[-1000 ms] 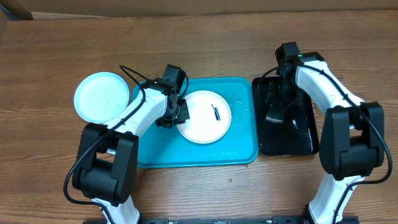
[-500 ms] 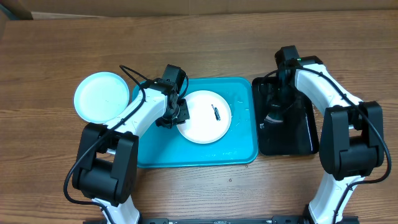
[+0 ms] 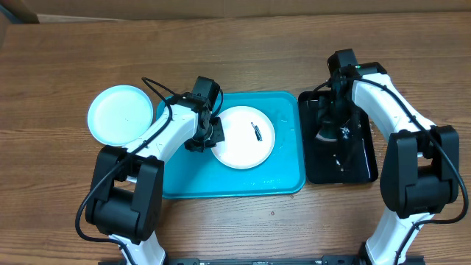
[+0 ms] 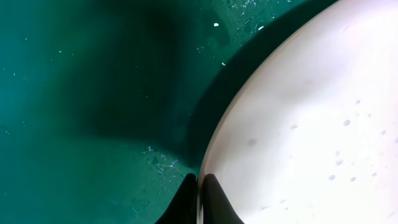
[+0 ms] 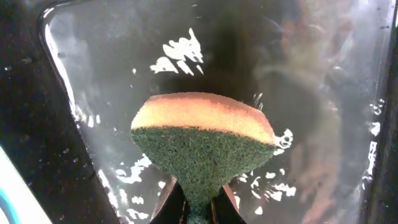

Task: Clean dirty plates on tray and stack at the side
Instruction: 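Lift the green sponge with the right gripper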

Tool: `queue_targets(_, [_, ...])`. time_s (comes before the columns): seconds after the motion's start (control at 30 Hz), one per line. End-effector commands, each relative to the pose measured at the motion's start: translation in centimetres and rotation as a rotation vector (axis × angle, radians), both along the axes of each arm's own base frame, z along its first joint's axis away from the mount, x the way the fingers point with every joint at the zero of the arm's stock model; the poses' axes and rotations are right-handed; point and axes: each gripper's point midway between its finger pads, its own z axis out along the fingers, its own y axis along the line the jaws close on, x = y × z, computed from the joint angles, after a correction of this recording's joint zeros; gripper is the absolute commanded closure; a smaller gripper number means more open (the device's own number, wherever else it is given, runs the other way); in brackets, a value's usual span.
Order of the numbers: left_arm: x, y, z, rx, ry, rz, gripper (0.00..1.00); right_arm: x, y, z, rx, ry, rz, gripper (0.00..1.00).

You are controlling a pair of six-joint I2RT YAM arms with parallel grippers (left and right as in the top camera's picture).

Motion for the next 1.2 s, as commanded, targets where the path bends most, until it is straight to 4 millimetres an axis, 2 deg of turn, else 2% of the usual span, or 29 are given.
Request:
queue_targets(0.0, [-0.6,0.0,-0.7,0.007,0.029,0.035,0.96,1.5,0.0,3.0,0.006,-0.083,0.007,0.96])
queue_targets(0.17, [-0.6,0.0,-0.7,0.0,0.036,0.108,0.95,1.5,0.0,4.1,0.002,-0.086,0.054,0.96])
queue_targets(0.27, [-0.6,0.0,-0.7,-0.002,0.037,0.107,0.88,1.5,0.0,4.0,0.003,-0.084,0.064,0.96])
queue_targets(0.3, [-0.6,0.0,-0.7,-0.002,0.037,0.107,0.88,1.4,0.0,4.0,0.002,-0.083,0.064,0.96])
queue_targets(0.37, [-0.6,0.0,-0.7,-0.001,0.037,0.105,0.96,1.4,0.0,4.0,0.002,-0.083,0.065,0.96])
queue_targets(0.57, [-0.6,0.1,-0.7,0.007,0.037,0.117,0.96,1.5,0.0,4.1,0.002,-0.084,0.063,0.96])
queue_targets(0.73, [-0.4,0.2,-0.7,0.008,0.03,0.17,0.96,0.7,-0.1,3.9,-0.001,-0.054,0.061,0.96])
queue_targets(1.0, [-0.2,0.2,-0.6,0.009,0.022,0.141,0.96,-0.8,-0.3,1.9,-0.007,-0.007,0.065,0.96])
queue_targets(1.07, [-0.2,0.2,-0.6,0.009,0.022,0.138,0.96,-0.8,-0.3,2.0,-0.007,-0.007,0.065,0.96])
queue_targets(1.17, [-0.2,0.1,-0.6,0.009,0.021,0.138,0.96,-0.5,-0.3,3.5,-0.01,-0.018,0.07,0.96])
